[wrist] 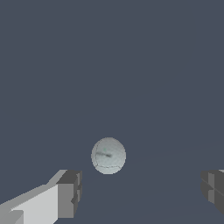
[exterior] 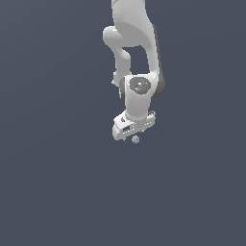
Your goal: Pick up the object and move it to a goal position.
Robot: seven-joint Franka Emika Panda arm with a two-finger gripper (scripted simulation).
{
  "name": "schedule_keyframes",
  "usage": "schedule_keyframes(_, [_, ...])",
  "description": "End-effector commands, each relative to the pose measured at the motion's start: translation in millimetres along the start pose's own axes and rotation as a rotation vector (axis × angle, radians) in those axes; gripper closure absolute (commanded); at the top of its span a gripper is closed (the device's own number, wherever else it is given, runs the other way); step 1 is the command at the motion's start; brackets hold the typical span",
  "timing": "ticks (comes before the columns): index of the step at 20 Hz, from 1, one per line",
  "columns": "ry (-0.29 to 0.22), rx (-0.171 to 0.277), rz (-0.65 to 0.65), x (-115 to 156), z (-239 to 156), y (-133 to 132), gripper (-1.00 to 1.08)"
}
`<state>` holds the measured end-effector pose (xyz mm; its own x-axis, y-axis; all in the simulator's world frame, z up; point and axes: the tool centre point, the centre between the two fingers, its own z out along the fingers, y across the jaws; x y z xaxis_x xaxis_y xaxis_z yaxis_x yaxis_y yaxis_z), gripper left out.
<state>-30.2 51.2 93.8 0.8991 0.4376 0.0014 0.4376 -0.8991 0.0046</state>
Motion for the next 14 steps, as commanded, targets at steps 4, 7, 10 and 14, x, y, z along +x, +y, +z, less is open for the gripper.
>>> schedule_keyframes(4, [-0.001, 0.003, -0.114, -5, 16, -16, -0.92])
schedule_keyframes(7, [-0.001, 0.004, -0.148, -6, 20, -21, -0.92])
schedule_keyframes(10, [-0.001, 0.005, -0.163, -7, 22, -24, -0.92])
schedule_keyframes(14, [-0.002, 0.005, -0.158, -7, 23, -23, -0.92])
